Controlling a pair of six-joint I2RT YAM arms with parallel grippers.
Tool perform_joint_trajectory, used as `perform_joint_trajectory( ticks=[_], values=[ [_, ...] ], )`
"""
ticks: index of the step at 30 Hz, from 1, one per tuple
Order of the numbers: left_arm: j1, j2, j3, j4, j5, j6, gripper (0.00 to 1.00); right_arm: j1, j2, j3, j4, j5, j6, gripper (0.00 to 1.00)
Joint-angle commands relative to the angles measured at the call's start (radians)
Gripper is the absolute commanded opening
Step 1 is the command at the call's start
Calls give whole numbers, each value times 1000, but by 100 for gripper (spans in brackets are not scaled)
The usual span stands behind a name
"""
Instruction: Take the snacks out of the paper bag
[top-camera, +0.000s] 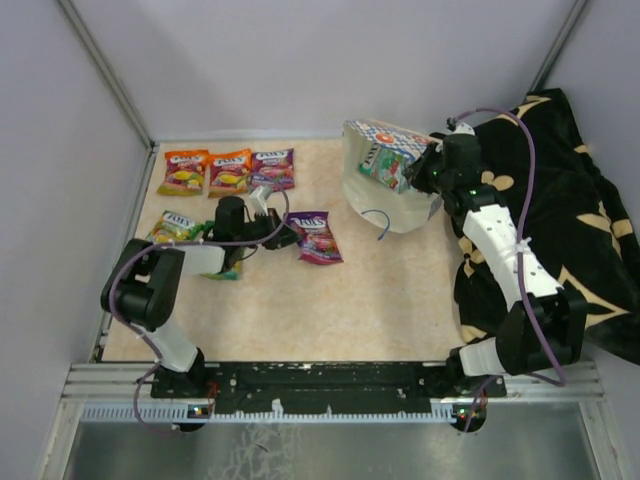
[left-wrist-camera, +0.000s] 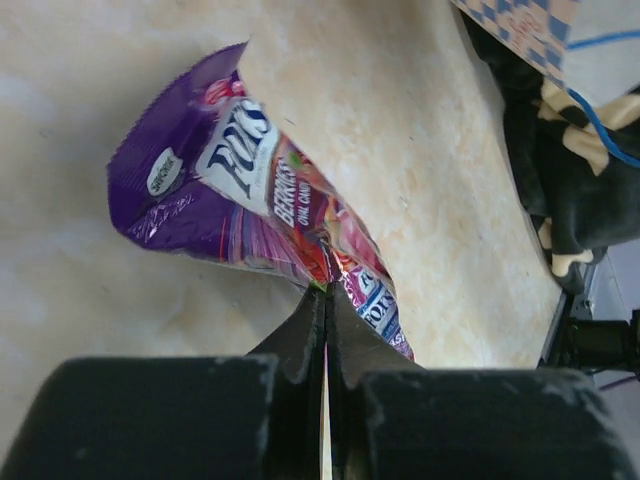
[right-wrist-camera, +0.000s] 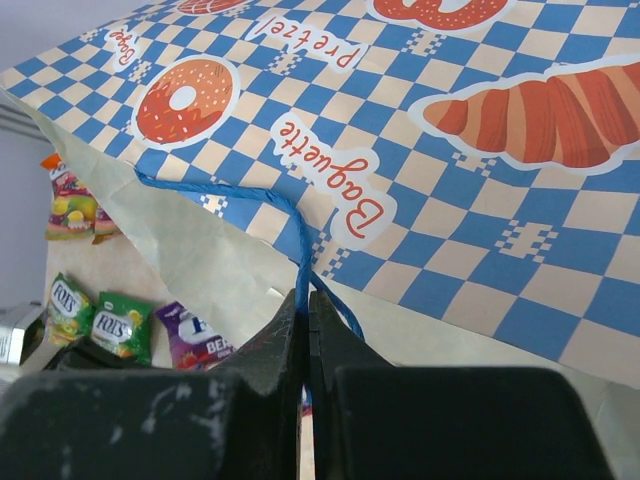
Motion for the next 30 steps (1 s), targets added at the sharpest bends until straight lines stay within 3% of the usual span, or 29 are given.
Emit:
perform_joint_trajectory(
  ticks=[1,2,3,5,6,7,9,12,16,21,25,30],
  values=[
    [38,134,132,-19,37,61,0,-18,-23,24,28,-8,-36,0],
    [43,158,171,-85,-9,101,0,-20,-22,22,28,-13,-37,0],
    [44,178,213,-181,-60,147,7,-21,-22,22,29,-17,-40,0],
    [33,183,293,-359,-224,230,51,-21,-21,24,26,-25,-44,0],
    [18,166,310,-420,-343,267,86,-21,-22,23,25,-27,-47,0],
    [-6,141,313,-454,-460,300,98,-21,-22,24,24,-28,-48,0],
    [-77,89,309,-493,-711,346,100,-22,-21,16,23,-29,-49,0],
    [-231,26,279,-496,-971,352,100,-22,-18,-19,49,-36,-38,0],
    [-409,-17,195,-424,-1098,252,95,-22,8,-52,63,-60,-30,0],
    [-540,95,202,-398,-1319,123,94,-21,8,-117,70,-80,-27,0],
    [-564,224,265,-382,-1366,66,95,-21,-25,-177,69,-87,-28,0],
    [-550,286,283,-233,-1346,124,95,-22,-85,-209,13,-42,-65,0]
  ],
)
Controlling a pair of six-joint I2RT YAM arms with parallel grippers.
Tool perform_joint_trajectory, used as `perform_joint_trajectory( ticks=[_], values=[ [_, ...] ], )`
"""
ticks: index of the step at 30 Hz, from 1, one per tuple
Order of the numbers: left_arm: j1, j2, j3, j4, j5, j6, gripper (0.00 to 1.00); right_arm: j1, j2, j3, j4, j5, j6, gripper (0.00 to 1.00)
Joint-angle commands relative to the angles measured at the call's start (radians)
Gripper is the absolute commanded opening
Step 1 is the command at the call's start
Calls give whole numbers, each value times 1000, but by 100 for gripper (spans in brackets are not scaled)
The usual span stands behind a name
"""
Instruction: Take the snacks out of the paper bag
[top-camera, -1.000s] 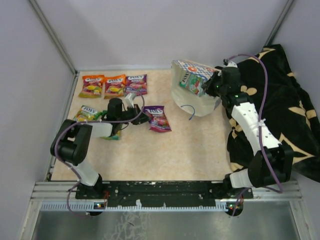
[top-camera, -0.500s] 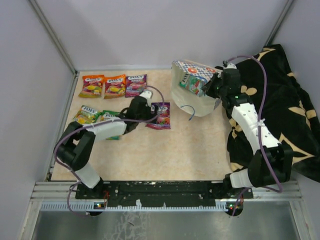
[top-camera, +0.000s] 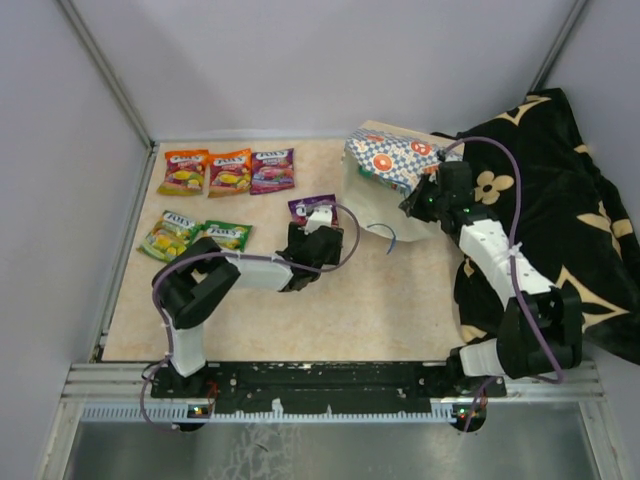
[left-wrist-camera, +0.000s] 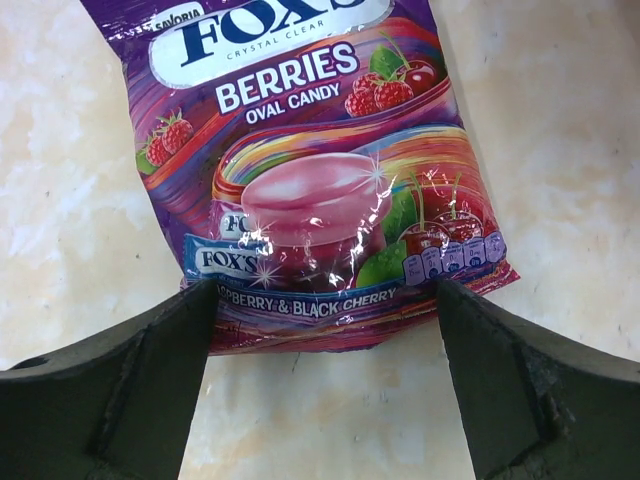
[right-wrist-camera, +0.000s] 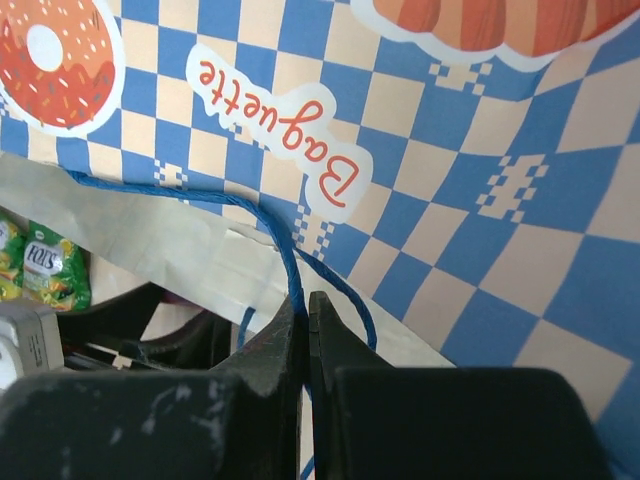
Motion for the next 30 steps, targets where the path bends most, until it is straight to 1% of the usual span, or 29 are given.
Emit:
perform_joint_trajectory(
  ticks=[1,5,10,13,15,17,26,28,30],
  values=[
    [22,62,20,100,-16,13,95,-7,-89,-12,-25,49,-44,0],
    [86,103,67,117,71,-2,95,-7,-119,-12,-55,82,-68,0],
    [179,168,141,132,191,29,94,-9,-142,17,-74,109,-60,0],
    [225,213,229,114,288,69,94,-12,-147,61,-84,129,-47,0],
    [262,257,299,62,400,70,93,-16,-147,97,-94,141,-44,0],
    [275,282,340,44,464,71,93,-27,-153,135,-110,149,-40,0],
    [280,329,547,-98,507,120,94,-120,-192,206,-140,176,0,0],
    [279,352,596,-136,534,111,95,-147,-196,222,-140,170,11,0],
    [279,364,597,-135,574,80,94,-179,-199,240,-140,159,28,0]
  ],
)
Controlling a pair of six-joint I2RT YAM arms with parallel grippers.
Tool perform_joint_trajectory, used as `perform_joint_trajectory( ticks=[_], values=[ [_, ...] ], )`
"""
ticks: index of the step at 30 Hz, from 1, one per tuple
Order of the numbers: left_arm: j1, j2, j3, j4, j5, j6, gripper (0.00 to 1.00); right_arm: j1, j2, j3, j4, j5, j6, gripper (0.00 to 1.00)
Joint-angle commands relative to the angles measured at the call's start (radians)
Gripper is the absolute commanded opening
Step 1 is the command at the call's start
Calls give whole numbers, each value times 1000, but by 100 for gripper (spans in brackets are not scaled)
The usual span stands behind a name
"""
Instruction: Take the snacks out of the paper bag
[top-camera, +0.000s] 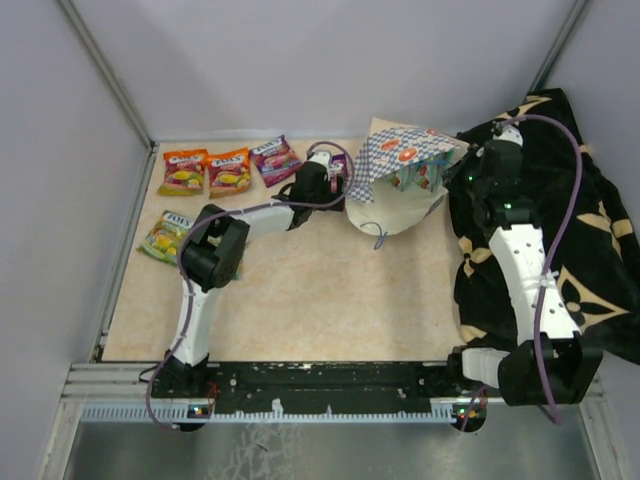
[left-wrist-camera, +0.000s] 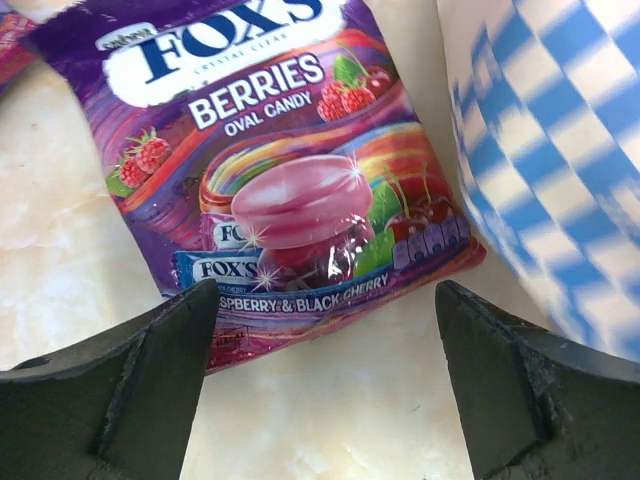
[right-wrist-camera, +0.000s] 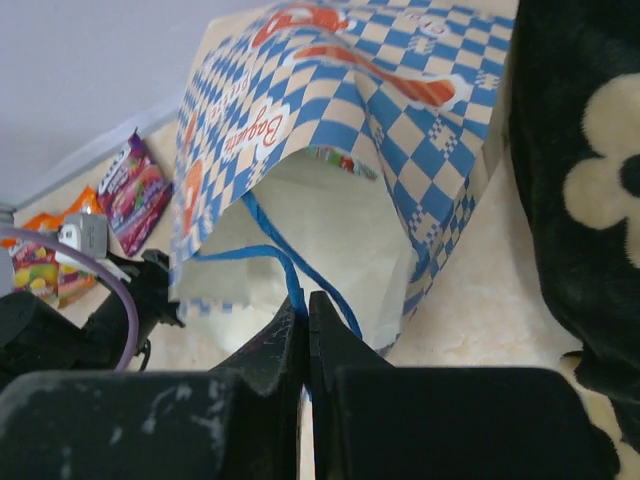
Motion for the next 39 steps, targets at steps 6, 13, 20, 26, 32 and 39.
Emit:
perform_joint_trajectory(
  ticks=[6,13,20,26,32,39],
  values=[
    [1,98,114,-112,97,-90,95,-143,-49,108,21,-16,77,0],
    [57,169,315,-218,136,-58,99,-156,-32,168,26,-33,107,0],
    [107,0,268,-222,210,118,100,-156,-25,212,-4,-19,69,0],
    [206,-62,280,-260,215,150,100,-139,-27,323,-84,-7,28,0],
    [279,53,428,-345,174,172,100,-76,11,423,-128,15,-10,0],
    [295,187,553,-459,189,212,100,-66,36,412,-109,-16,-16,0]
  ],
)
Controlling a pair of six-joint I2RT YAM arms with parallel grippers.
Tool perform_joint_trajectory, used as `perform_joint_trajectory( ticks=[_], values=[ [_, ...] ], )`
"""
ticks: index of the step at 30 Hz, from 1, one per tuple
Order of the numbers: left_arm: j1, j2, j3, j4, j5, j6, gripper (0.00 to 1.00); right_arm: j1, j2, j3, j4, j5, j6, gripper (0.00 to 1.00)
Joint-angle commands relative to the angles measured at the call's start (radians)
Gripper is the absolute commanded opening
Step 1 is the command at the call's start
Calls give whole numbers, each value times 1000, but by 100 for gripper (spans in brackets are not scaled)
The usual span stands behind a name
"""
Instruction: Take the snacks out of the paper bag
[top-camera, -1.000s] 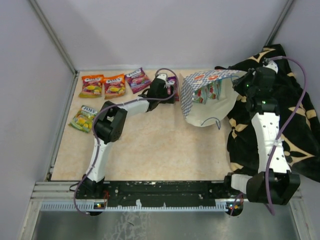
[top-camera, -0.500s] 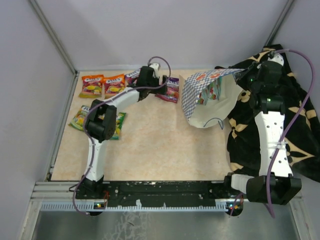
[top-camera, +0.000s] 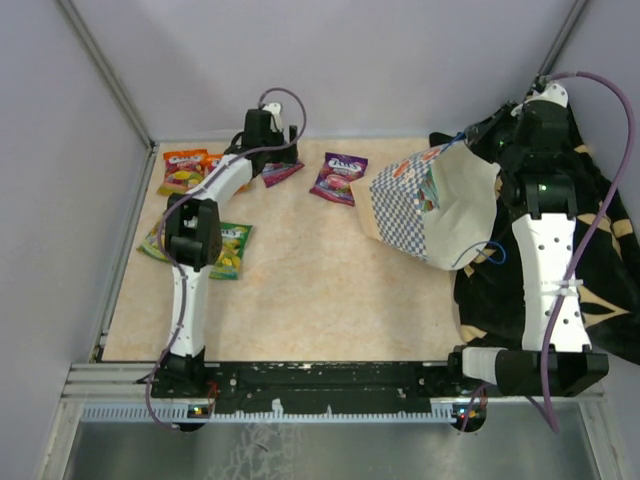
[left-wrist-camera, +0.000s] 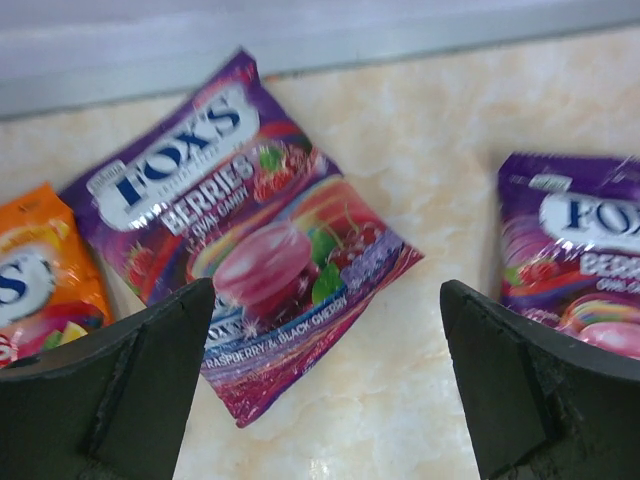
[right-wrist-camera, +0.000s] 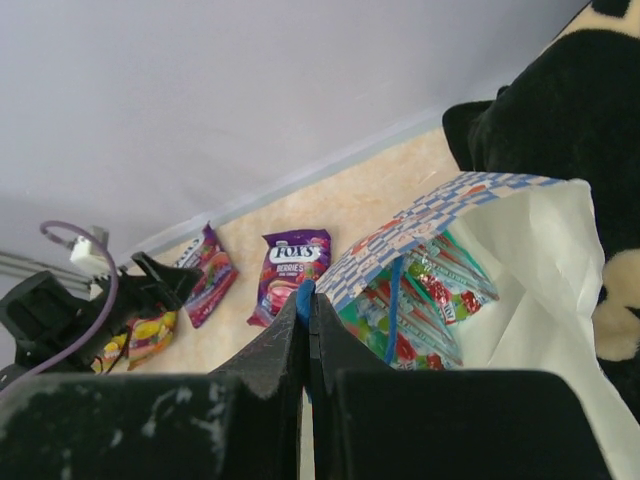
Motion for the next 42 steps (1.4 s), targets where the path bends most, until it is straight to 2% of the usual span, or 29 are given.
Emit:
perform_joint_trajectory(
  ticks=[1,6,10,14,18,22,23,26,35,39,42],
  values=[
    [-12,57,16,-110,30,40,100,6,0,15,43,-8,-25,0],
    [-12,70,-7,-174,29,73,99,7,-2,-7,53,-17,-30,0],
    [-12,21,-96,-204,36,157,97,6,-6,-25,67,-23,-30,0],
    [-13,-70,-234,-235,85,309,99,7,-4,-46,84,-31,-24,0],
    [-12,-164,-395,-276,61,414,99,10,9,-48,89,-33,-22,0],
    [-12,-303,-612,-135,37,508,100,20,31,-44,96,-26,-24,0],
    [-11,-336,-664,-93,26,511,100,23,38,-43,97,-24,-24,0],
    [-12,-403,-696,-45,5,502,100,32,49,-44,100,-21,-27,0],
    [-12,-508,-724,5,14,308,100,40,52,-71,101,-12,-44,0],
    [-10,-470,-713,-5,15,264,99,40,51,-83,105,-16,-51,0],
    [-8,-398,-646,-85,54,210,89,40,46,-96,111,-20,-55,0]
  ],
)
